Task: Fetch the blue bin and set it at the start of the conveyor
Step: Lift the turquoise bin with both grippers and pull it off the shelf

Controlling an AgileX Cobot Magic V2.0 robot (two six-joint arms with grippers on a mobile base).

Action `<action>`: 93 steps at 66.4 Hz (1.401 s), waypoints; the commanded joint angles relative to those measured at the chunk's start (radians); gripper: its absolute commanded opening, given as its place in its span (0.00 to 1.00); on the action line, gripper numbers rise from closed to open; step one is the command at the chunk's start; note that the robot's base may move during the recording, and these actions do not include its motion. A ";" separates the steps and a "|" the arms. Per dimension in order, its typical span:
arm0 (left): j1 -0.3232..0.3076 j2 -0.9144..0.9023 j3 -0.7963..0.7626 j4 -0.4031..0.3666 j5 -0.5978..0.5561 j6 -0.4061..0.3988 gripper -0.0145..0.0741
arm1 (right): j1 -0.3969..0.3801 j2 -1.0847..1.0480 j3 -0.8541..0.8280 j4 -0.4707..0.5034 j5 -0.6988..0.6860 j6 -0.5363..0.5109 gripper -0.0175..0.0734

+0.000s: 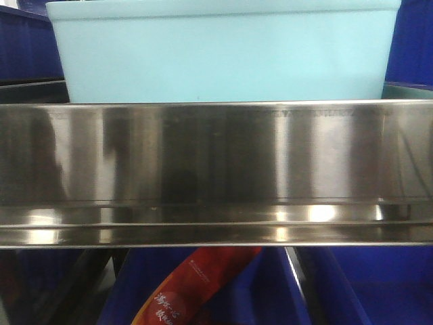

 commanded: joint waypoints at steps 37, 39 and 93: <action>-0.474 0.735 -0.575 -0.009 0.241 0.014 0.81 | 0.306 0.675 -0.481 0.100 0.253 -0.121 0.82; -0.472 0.775 -0.615 -0.003 0.264 -0.012 0.81 | 0.306 0.713 -0.517 0.097 0.279 -0.110 0.82; -0.233 1.390 -1.107 0.082 0.630 -0.296 0.81 | 0.304 1.418 -1.011 -0.076 0.615 0.194 0.82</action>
